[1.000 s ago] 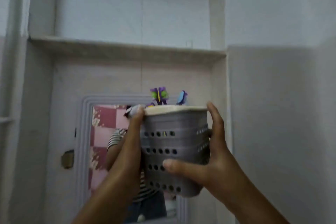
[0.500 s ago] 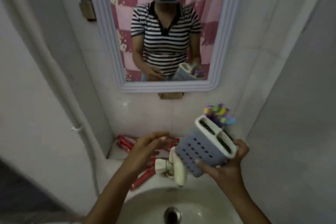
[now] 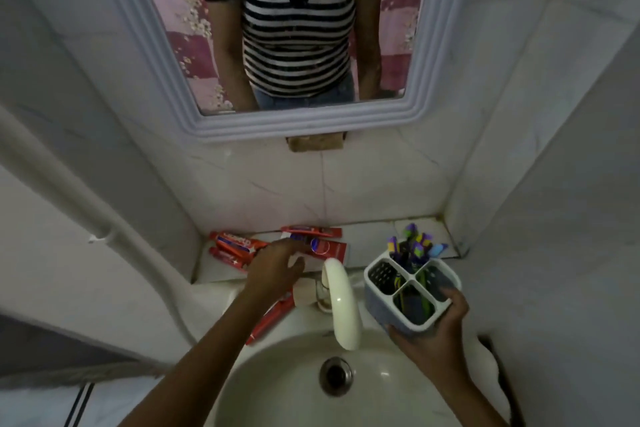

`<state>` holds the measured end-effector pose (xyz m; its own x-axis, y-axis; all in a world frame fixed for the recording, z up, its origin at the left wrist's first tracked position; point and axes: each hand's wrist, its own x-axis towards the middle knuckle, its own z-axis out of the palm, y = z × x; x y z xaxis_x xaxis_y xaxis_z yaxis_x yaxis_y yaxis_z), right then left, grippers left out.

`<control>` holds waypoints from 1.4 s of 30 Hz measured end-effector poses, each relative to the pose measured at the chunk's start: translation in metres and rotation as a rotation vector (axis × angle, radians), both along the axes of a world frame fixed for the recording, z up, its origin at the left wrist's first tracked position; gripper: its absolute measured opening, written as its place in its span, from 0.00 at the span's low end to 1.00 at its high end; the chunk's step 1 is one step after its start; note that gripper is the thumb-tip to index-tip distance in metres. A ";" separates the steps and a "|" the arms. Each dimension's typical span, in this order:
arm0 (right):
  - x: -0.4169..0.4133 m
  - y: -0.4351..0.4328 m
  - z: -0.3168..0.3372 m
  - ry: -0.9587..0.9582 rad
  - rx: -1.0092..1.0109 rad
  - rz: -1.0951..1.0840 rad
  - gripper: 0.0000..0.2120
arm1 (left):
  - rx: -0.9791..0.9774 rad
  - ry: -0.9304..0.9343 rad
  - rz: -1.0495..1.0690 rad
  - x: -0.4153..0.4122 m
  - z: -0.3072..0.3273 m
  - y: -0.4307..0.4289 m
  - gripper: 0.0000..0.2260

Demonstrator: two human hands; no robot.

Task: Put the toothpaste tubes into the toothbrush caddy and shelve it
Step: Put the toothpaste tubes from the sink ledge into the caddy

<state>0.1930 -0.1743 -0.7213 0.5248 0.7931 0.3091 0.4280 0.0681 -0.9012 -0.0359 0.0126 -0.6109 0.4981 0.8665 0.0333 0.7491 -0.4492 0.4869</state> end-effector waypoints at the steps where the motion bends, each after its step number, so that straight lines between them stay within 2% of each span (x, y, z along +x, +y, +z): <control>1: 0.000 0.001 -0.006 0.010 -0.009 -0.006 0.55 | 0.060 0.074 -0.061 0.009 -0.005 0.010 0.14; 4: 0.007 0.001 -0.029 0.060 -0.089 -0.029 0.66 | 0.215 0.388 -0.295 0.033 -0.020 0.040 0.17; 6: 0.011 -0.002 -0.040 0.086 -0.132 -0.050 0.69 | 0.251 0.574 -0.408 0.046 -0.028 0.055 0.20; 9: 0.007 -0.001 -0.045 0.111 -0.139 -0.100 0.69 | 0.298 0.741 -0.498 0.059 -0.036 0.066 0.20; 13: -0.013 0.002 -0.032 0.110 -0.070 -0.194 0.65 | 0.335 0.857 -0.544 0.070 -0.038 0.073 0.17; 15: -0.023 0.004 -0.025 0.109 -0.049 -0.244 0.65 | 0.278 0.831 -0.514 0.071 -0.033 0.075 0.17; 17: -0.027 0.007 -0.021 0.081 -0.016 -0.271 0.66 | 0.201 0.706 -0.413 0.071 -0.018 0.073 0.18; 19: -0.029 0.008 -0.019 0.043 0.000 -0.283 0.69 | 0.110 0.444 -0.285 0.069 0.010 0.068 0.14; 23: -0.030 0.008 -0.016 0.002 -0.002 -0.287 0.70 | -0.179 -0.262 -0.165 0.063 0.072 0.042 0.11; 24: -0.030 0.007 -0.016 -0.003 0.000 -0.280 0.68 | -0.272 -0.388 -0.188 0.064 0.085 0.033 0.12; 26: -0.029 0.008 -0.016 -0.009 0.005 -0.273 0.65 | -0.482 -0.511 -0.254 0.071 0.098 0.019 0.12; 28: -0.029 0.007 -0.016 -0.039 0.001 -0.260 0.64 | -0.603 -0.512 -0.292 0.081 0.098 0.008 0.12; 30: -0.028 0.007 -0.017 -0.068 0.001 -0.248 0.63 | -0.603 -0.437 -0.310 0.092 0.089 0.003 0.14; 33: -0.028 0.006 -0.014 -0.074 0.012 -0.251 0.64 | -0.466 -0.272 -0.353 0.104 0.074 -0.001 0.15; 38: -0.027 0.005 -0.011 -0.076 0.015 -0.245 0.63 | -0.298 0.001 -0.478 0.115 0.065 0.006 0.08; 42: -0.027 0.005 -0.010 -0.094 -0.024 -0.258 0.63 | -0.120 0.131 -0.518 0.124 0.070 0.002 0.05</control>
